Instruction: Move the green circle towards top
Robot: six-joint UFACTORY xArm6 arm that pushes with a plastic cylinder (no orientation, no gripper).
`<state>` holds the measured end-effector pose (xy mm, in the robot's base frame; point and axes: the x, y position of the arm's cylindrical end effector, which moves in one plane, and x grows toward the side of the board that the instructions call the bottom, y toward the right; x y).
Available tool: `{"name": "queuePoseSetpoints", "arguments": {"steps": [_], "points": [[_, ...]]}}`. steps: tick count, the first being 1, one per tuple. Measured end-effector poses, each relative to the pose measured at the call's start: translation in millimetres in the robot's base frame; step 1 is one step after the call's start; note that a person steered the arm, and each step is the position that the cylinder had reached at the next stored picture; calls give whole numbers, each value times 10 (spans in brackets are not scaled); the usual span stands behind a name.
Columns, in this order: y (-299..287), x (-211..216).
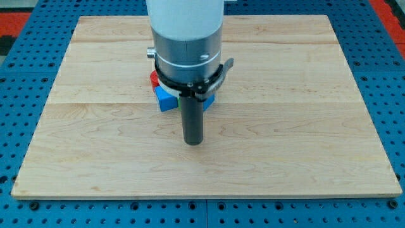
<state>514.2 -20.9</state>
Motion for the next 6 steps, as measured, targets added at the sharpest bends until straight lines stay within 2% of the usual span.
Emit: {"name": "queuePoseSetpoints", "arguments": {"steps": [5, 6], "points": [[-28, -868], [-28, -916]]}}
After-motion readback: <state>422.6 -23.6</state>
